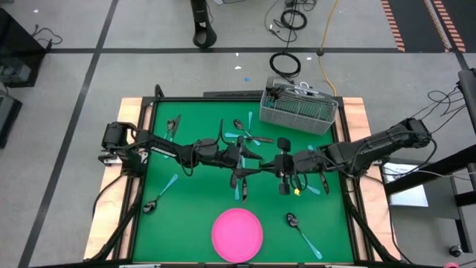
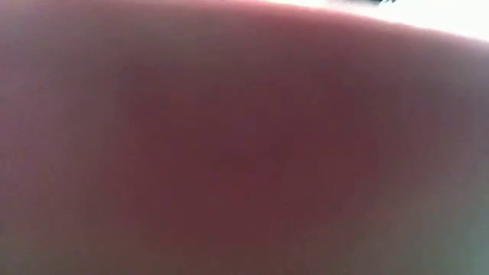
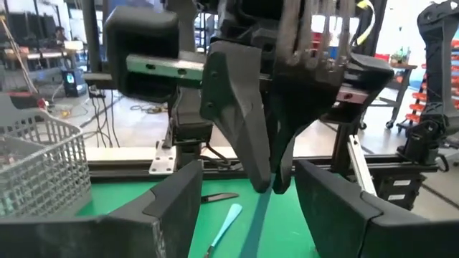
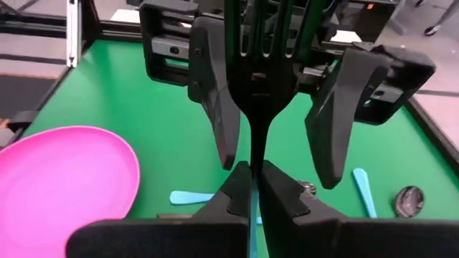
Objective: Sort silverware
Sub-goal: Put the blue fork into the utensil holder
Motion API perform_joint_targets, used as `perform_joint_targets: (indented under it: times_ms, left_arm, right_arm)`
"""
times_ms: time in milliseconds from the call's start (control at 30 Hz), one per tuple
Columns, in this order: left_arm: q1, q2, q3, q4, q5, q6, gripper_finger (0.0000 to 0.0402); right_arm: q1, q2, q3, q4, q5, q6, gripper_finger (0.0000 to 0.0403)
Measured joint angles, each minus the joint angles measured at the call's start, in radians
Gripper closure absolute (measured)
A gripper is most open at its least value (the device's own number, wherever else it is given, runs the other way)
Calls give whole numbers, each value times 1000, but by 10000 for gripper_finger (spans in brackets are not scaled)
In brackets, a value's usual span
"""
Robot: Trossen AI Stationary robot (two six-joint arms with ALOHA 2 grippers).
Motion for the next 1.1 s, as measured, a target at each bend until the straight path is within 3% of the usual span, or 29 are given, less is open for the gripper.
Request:
perform_joint_targets:
  times_ms: [333, 1100]
  left_arm:
    - [-1, 0, 0, 4, -14, 6, 175]
    - [-1, 0, 1, 77, -45, 5, 175]
  right_arm:
    - [-38, 0, 0, -56, -1, 130, 403]
    - [-38, 15, 0, 2, 0, 134, 403]
